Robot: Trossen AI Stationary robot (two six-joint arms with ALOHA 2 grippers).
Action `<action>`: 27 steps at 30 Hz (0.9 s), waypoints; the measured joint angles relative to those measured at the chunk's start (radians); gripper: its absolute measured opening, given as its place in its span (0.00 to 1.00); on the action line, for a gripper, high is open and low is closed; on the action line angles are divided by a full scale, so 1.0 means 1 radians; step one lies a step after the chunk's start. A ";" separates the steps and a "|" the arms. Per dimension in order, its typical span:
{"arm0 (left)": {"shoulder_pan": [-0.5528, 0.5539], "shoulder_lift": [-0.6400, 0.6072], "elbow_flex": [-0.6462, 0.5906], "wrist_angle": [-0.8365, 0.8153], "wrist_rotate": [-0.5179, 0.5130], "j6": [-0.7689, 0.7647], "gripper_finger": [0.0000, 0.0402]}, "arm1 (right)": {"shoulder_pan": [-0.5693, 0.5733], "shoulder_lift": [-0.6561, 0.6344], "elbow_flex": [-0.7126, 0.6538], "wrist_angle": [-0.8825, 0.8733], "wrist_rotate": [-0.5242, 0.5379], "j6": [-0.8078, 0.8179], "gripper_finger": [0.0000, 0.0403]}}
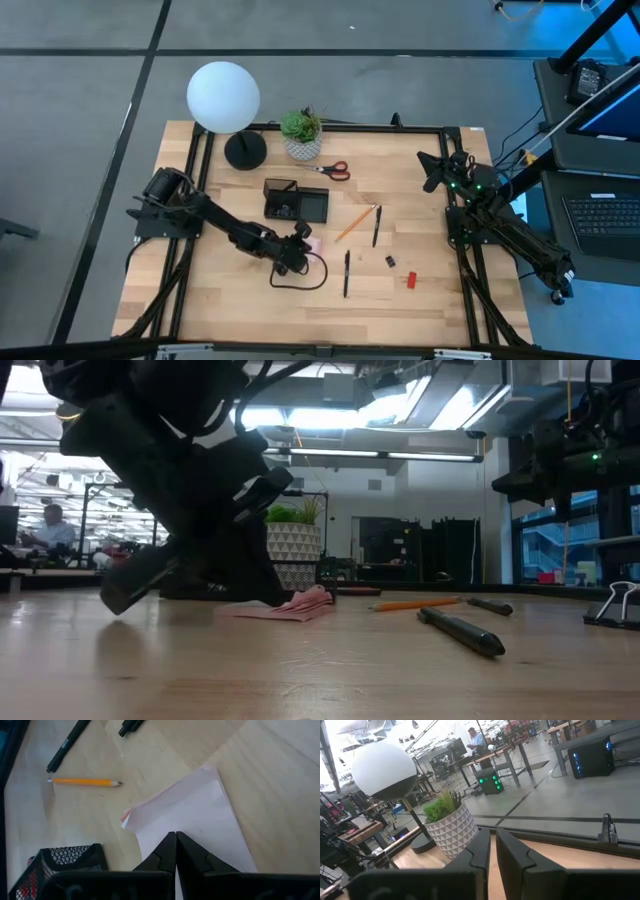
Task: Pick and place office supplies into organizer
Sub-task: Put the white notepad into the black desk organizer
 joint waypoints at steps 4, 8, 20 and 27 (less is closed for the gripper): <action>0.003 0.000 0.000 0.006 0.009 0.000 0.01 | 0.000 0.000 0.000 0.000 0.000 0.003 0.09; 0.003 0.001 -0.001 0.026 0.019 0.000 0.01 | 0.000 0.000 0.000 0.037 0.000 0.065 0.09; 0.001 0.001 -0.001 0.050 0.030 -0.001 0.01 | 0.032 0.003 0.081 0.303 -0.119 -0.159 0.09; 0.001 0.001 -0.001 0.053 0.030 0.000 0.01 | 0.093 0.088 0.285 0.319 -0.197 -0.194 0.09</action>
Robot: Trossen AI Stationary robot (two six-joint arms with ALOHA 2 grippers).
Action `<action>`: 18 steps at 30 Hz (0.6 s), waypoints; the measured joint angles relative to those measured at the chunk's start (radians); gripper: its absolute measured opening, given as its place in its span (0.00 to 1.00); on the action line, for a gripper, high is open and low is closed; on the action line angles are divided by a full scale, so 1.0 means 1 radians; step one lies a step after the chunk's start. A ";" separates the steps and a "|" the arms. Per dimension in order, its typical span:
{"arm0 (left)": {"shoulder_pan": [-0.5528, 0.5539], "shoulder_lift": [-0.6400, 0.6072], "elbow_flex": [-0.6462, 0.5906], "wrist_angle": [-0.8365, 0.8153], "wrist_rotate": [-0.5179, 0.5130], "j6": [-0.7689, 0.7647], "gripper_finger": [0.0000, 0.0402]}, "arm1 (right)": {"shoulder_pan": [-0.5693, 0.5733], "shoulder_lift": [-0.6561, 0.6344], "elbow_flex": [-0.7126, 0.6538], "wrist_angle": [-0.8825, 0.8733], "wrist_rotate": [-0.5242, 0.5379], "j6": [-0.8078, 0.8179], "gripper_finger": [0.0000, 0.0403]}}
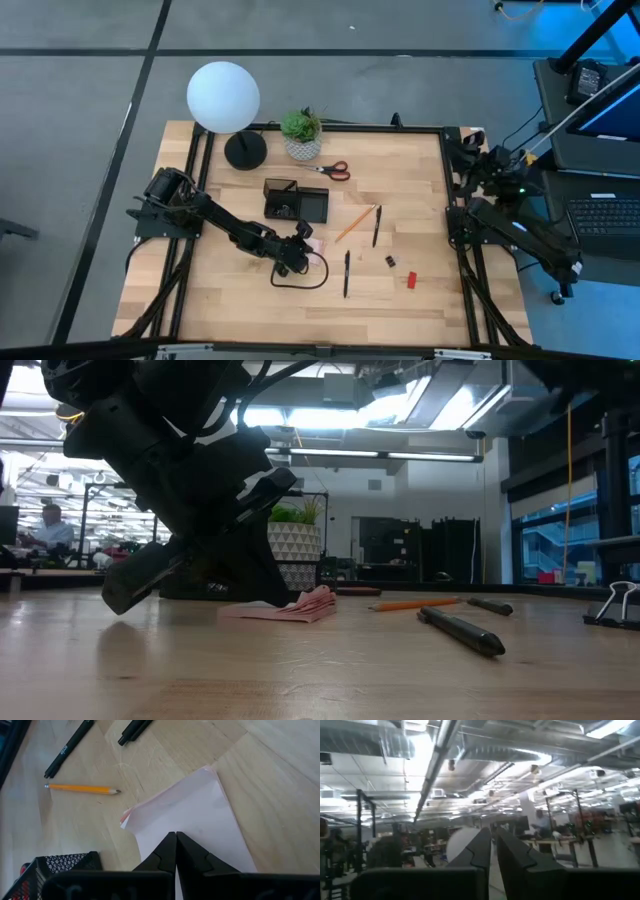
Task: Pick and place office supplies into organizer
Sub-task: Put the white notepad into the black desk organizer
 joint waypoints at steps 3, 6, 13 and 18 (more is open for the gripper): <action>0.000 0.000 0.000 0.001 -0.001 -0.001 0.01 | 0.028 0.092 0.090 -0.001 -0.087 -0.015 0.09; 0.000 0.000 0.000 0.001 -0.002 -0.013 0.01 | 0.066 0.211 0.173 -0.001 -0.157 -0.032 0.09; 0.000 0.000 0.000 0.002 -0.004 -0.054 0.01 | 0.207 0.542 0.335 -0.043 -0.196 -0.323 0.09; 0.000 0.000 0.000 0.003 -0.005 -0.079 0.01 | 0.344 0.771 0.395 -0.199 -0.189 -0.588 0.09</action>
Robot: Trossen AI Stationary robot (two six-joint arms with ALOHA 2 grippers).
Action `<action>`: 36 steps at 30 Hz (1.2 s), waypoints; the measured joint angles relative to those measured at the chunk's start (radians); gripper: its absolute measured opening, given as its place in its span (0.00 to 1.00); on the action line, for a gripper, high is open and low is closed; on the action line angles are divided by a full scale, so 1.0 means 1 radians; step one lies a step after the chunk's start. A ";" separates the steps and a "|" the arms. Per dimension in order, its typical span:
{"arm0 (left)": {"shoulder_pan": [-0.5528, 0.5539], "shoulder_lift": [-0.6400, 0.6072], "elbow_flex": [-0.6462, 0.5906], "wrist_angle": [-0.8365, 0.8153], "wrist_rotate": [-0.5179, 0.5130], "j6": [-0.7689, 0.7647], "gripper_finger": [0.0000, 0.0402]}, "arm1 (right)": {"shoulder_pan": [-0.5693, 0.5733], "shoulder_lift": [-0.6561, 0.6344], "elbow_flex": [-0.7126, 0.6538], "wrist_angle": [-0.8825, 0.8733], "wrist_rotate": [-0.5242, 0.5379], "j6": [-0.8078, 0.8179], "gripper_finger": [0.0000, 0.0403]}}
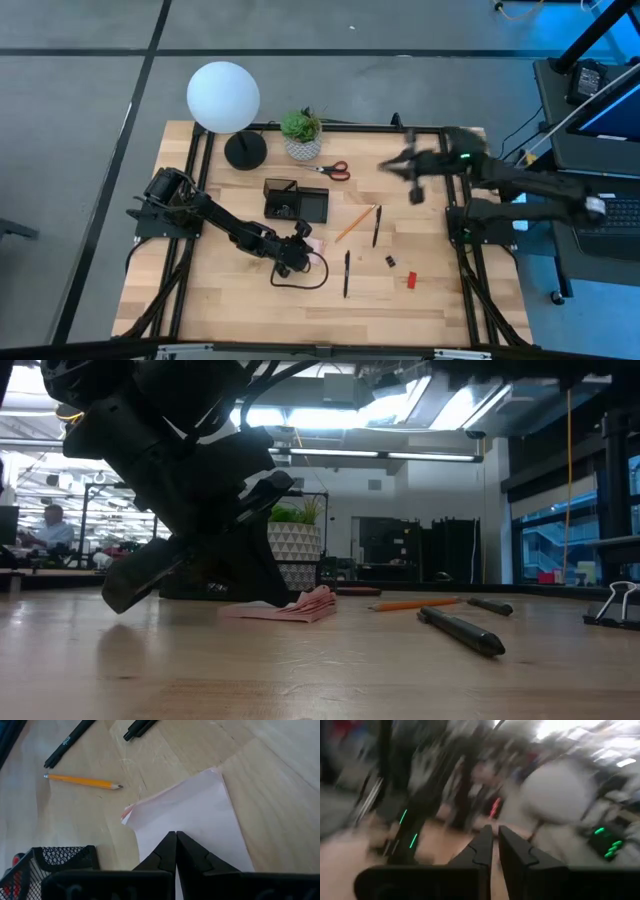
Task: Pick and place office supplies into organizer
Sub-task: Put the white notepad into the black desk organizer
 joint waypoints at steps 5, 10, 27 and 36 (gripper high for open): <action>0.000 0.000 0.000 0.000 0.000 -0.001 0.01 | 0.144 0.167 -0.005 -0.039 0.176 -0.112 0.09; 0.000 -0.001 0.000 0.000 0.000 0.000 0.01 | 0.281 0.312 -0.006 -0.027 0.336 -0.158 0.09; 0.000 -0.001 0.001 -0.001 0.000 0.001 0.01 | 0.548 0.669 -0.006 0.246 0.410 -0.103 0.09; 0.000 -0.002 0.002 -0.001 0.006 0.000 0.01 | 0.547 0.744 -0.006 0.281 0.412 -0.102 0.12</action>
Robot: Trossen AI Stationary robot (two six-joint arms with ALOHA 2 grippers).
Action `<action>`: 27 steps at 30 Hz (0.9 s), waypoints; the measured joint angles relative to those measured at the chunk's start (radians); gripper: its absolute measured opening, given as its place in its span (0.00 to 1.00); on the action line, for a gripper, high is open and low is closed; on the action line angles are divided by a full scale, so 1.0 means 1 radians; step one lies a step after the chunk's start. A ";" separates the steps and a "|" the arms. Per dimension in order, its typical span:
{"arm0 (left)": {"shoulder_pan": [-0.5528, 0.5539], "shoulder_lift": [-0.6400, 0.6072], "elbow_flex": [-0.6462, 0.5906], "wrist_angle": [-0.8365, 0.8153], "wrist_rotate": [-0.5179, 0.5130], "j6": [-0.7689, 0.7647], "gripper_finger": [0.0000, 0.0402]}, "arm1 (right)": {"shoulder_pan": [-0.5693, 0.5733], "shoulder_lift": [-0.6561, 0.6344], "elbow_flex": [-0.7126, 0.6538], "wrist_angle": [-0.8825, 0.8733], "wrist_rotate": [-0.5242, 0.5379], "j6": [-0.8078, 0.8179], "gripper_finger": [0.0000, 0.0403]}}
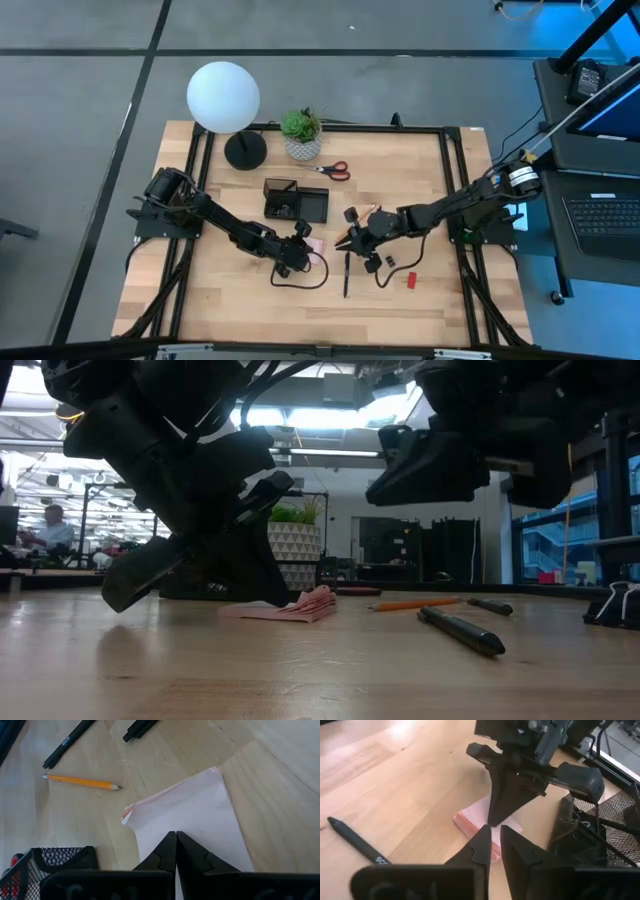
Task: Pick and place office supplies into organizer
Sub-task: Put the white notepad into the black desk organizer
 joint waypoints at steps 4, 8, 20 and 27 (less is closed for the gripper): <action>0.000 0.000 0.000 0.000 0.001 0.000 0.01 | 0.000 0.020 0.000 0.021 0.001 0.000 0.21; 0.000 0.000 0.000 0.000 0.001 -0.001 0.01 | 0.000 0.025 0.000 0.030 0.001 0.000 0.31; 0.000 0.000 0.000 0.001 0.002 -0.001 0.01 | 0.004 0.025 0.000 0.015 0.083 -0.021 0.35; 0.000 -0.001 0.000 0.002 0.021 -0.001 0.01 | 0.018 0.075 0.017 0.015 0.098 -0.146 0.35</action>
